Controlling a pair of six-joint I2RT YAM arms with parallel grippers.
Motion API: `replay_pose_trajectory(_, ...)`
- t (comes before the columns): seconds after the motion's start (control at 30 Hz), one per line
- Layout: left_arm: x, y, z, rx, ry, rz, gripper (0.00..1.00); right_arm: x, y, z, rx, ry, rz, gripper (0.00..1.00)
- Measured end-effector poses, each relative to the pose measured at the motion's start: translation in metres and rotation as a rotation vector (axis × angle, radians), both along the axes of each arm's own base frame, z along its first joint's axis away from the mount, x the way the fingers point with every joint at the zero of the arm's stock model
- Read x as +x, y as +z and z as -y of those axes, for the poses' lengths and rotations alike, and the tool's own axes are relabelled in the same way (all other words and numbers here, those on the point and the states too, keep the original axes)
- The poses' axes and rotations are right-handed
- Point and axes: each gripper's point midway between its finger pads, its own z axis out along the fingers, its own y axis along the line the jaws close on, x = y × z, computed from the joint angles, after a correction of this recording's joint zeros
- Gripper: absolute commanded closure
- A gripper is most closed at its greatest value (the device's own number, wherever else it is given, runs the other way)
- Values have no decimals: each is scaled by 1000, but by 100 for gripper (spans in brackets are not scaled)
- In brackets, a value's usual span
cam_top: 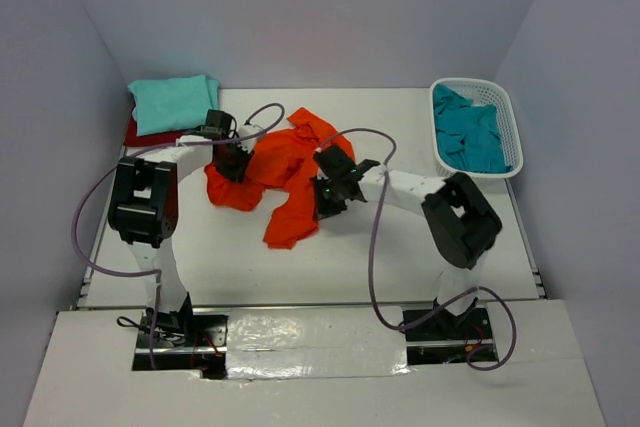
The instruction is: Fold and stack the t-shirts
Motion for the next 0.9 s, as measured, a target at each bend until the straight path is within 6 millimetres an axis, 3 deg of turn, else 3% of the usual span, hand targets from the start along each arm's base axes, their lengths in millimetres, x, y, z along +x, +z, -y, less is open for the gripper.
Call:
replay_pose_trajectory(0.03, 3, 1, 3, -7, 1, 7, 98, -2, 8, 9, 2, -8, 8, 100)
replay_pose_trajectory(0.07, 5, 2, 4, -2, -4, 19, 100, -2, 16, 16, 7, -17, 23, 100)
replay_pose_trajectory(0.2, -1, 8, 2, 2, -11, 29, 100, 0, 75, 43, 86, -54, 154, 100)
replay_pose_trajectory(0.3, -10, 32, -1, 6, -24, 54, 100, -7, 114, 64, 162, -84, 234, 100)
replay_pose_trajectory(0.4, -20, 74, -4, 1, -36, 113, 100, -13, 140, 85, 187, -112, 299, 100)
replay_pose_trajectory(0.57, -44, 172, -9, -15, -87, 256, 100, -39, 191, 118, 185, -128, 426, 100)
replay_pose_trajectory(0.67, -65, 236, -11, -35, -129, 366, 100, -58, 245, 139, 205, -142, 532, 100)
replay_pose_trajectory(0.73, -85, 268, -11, -51, -164, 420, 100, -70, 294, 152, 250, -157, 639, 100)
replay_pose_trajectory(0.83, -117, 295, -12, -76, -198, 445, 99, -92, 355, 171, 315, -178, 779, 100)
replay_pose_trajectory(0.9, -130, 296, -10, -100, -207, 415, 97, -102, 377, 182, 329, -189, 840, 100)
